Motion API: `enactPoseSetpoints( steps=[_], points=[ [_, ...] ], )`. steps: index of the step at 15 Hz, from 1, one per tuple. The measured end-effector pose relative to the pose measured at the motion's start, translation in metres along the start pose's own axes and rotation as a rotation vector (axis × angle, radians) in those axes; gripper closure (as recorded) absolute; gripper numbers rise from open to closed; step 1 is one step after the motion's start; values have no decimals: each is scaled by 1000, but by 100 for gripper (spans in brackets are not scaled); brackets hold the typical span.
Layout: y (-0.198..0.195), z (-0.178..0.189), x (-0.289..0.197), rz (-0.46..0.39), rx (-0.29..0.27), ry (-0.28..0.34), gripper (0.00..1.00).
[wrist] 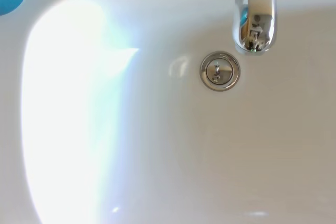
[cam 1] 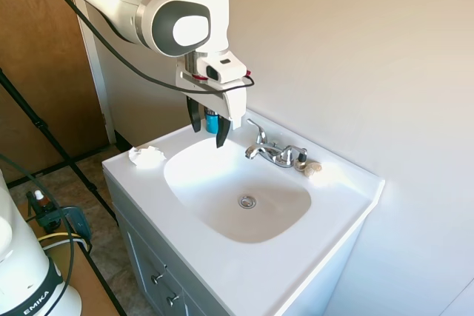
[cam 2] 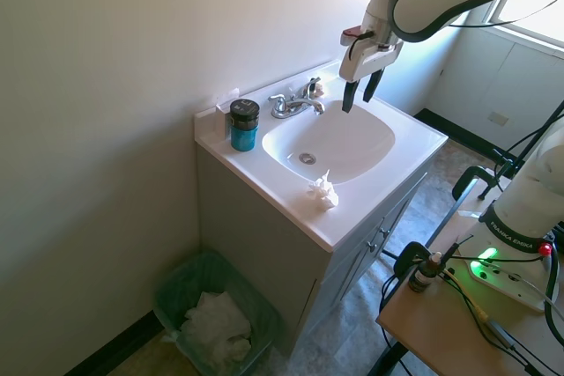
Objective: Throw the tissue in the trash bin
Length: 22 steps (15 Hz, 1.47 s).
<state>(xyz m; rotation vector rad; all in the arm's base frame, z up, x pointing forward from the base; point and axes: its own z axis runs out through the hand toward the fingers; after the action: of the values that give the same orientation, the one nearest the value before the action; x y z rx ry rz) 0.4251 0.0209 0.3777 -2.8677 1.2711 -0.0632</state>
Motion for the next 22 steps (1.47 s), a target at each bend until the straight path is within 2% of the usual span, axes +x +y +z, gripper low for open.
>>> enactPoseSetpoints(
  steps=[4,11,17,22],
  points=[
    [-5,0,-6,-28,-2,3,0],
    [-49,7,-87,-207,-49,-9,0],
    [-77,65,-152,-256,-132,-60,0],
    [-85,103,-171,-261,-153,-89,0]
  ],
)
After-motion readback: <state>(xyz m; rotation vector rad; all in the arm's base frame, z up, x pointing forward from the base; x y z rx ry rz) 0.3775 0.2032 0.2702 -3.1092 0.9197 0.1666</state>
